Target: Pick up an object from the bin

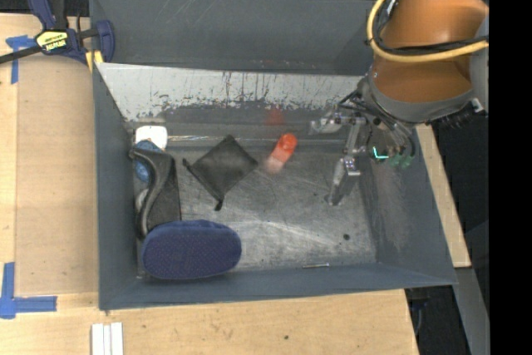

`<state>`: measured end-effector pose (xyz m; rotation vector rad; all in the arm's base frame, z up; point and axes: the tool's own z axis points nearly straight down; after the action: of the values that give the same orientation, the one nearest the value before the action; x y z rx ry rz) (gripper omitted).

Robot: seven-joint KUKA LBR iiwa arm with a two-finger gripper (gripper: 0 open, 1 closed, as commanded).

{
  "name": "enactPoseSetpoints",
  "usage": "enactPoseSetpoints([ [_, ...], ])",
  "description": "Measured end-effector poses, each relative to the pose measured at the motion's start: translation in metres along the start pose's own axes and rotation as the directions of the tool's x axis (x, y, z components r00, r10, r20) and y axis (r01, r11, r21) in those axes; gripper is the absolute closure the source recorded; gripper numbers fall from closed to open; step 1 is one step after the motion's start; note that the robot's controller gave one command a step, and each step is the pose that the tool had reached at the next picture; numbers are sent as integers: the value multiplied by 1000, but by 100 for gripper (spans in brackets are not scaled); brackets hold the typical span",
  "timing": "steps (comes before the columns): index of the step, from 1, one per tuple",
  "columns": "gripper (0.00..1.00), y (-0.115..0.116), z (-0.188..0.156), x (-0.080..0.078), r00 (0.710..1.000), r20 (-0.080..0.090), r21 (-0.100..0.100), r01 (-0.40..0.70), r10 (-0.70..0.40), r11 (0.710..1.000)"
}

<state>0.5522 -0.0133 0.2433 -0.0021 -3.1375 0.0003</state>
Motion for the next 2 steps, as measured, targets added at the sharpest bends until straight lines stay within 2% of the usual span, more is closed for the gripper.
enactPoseSetpoints([
  [1, 0, 26, 86, -40, 996, 1, -1, 90, -90, 996],
  [2, 0, 60, 160, -69, 994, 8, -1, -105, 105, 994],
])
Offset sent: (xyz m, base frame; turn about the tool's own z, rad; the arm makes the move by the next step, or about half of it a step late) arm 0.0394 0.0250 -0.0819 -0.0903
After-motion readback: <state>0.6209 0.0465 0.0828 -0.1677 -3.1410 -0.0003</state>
